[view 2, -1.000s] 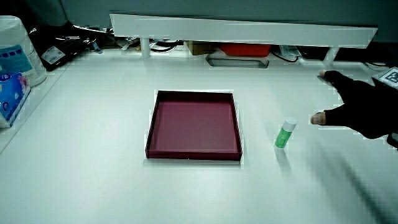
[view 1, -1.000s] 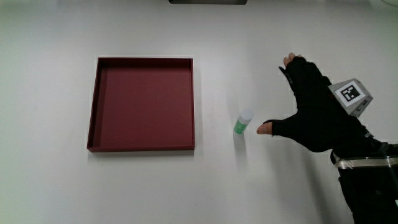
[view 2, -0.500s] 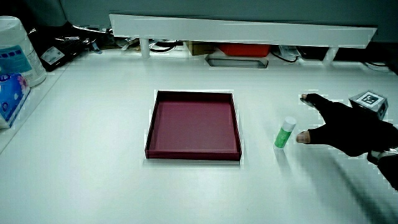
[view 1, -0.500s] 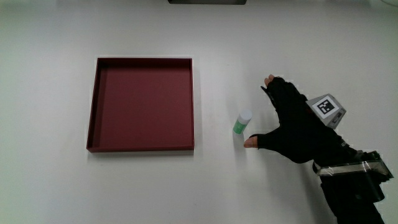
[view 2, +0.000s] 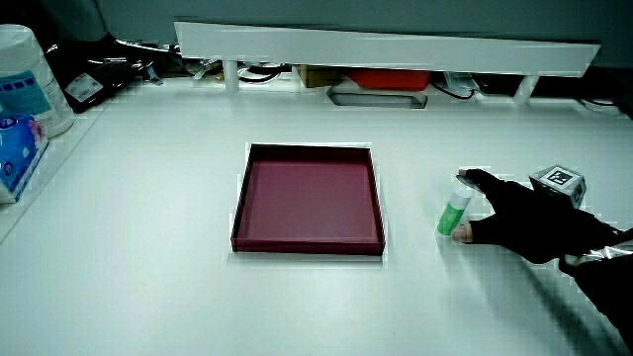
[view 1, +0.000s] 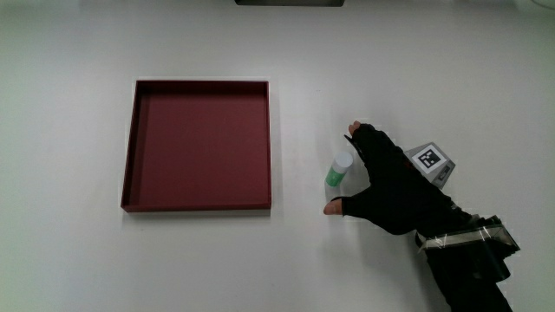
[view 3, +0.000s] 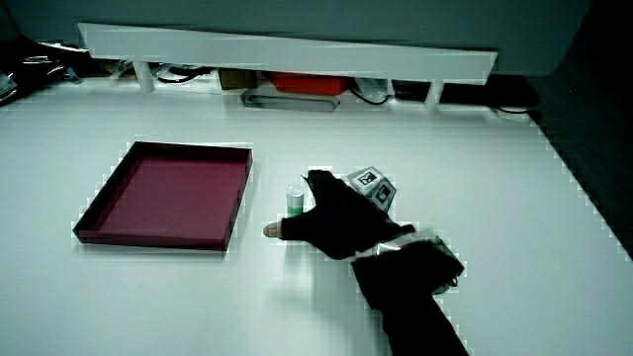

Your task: Pick glue stick

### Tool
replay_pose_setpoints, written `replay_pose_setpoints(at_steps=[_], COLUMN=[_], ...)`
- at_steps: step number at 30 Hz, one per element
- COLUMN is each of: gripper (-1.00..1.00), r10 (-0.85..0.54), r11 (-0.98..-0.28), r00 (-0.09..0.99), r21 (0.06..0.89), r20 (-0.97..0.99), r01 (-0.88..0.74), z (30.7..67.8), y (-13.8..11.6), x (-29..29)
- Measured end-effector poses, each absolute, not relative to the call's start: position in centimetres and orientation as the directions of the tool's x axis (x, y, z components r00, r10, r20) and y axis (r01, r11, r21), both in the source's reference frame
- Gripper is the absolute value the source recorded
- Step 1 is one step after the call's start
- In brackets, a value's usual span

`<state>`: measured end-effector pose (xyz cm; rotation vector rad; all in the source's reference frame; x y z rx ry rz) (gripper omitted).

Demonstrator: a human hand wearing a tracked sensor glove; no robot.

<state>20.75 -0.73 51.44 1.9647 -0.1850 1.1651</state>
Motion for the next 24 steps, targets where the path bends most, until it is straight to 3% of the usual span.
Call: replay_pose_setpoints(at_steps=[11, 24], gripper=[0.0, 0.34], r10=[0.28, 0.264], r11=[-0.665, -0.77], r00=[0.524, 0.463], r21=[0.557, 0.474], r20=[0.804, 0.846], r01=[-0.498, -0.428], z=[52.5, 52.9], y=[-0.4, 0.2], x=[20.6, 20.8])
